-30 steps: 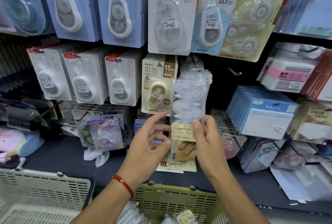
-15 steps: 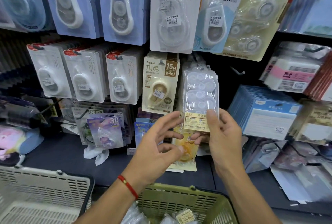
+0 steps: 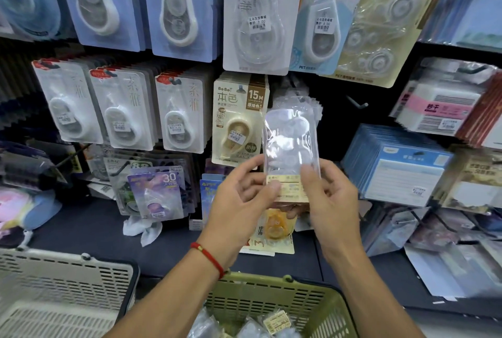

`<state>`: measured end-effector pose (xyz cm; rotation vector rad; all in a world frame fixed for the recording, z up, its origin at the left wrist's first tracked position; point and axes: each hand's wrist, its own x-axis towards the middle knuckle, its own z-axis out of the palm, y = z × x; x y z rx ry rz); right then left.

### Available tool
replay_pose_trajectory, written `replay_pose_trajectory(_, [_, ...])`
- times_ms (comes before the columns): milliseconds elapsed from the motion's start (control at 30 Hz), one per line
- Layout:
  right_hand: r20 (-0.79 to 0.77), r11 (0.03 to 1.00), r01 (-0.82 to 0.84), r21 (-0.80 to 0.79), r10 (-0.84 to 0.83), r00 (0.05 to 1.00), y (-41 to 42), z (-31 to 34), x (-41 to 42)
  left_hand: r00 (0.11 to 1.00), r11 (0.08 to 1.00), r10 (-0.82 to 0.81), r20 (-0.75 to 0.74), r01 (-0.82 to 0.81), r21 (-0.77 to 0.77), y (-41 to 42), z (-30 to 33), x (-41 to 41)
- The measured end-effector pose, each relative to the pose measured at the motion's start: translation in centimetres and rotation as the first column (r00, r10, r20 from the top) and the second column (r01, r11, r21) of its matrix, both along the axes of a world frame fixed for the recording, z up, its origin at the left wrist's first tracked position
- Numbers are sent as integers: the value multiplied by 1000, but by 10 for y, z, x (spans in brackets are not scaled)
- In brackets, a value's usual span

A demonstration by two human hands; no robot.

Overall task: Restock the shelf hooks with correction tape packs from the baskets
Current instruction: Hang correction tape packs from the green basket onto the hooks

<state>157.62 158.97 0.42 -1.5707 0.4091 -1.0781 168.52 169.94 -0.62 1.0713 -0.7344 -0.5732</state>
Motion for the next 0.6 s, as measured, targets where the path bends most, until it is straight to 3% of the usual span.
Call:
replay_pose_trajectory(100, [-71, 991, 120, -59, -124, 990, -8, 3, 2, 998, 998, 39, 42, -41, 39, -4, -1, 0])
replay_pose_trajectory(267, [89, 957, 282, -67, -276, 957, -33, 38, 3, 979, 995, 35, 200, -53, 84, 5, -8, 0])
replay_pose_trajectory(333, [104, 962, 271, -36, -266, 958, -34, 43, 6, 971, 994, 34, 236, -58, 93, 8, -8, 0])
replay_pose_trajectory(500, [140, 954, 130, 270, -173, 975, -23, 45, 17, 958, 991, 56, 282, -87, 100, 9, -6, 4])
replay_pose_trajectory(600, [164, 950, 142, 278, -193, 967, -23, 58, 28, 951, 991, 47, 307, -82, 105, 6, -4, 8])
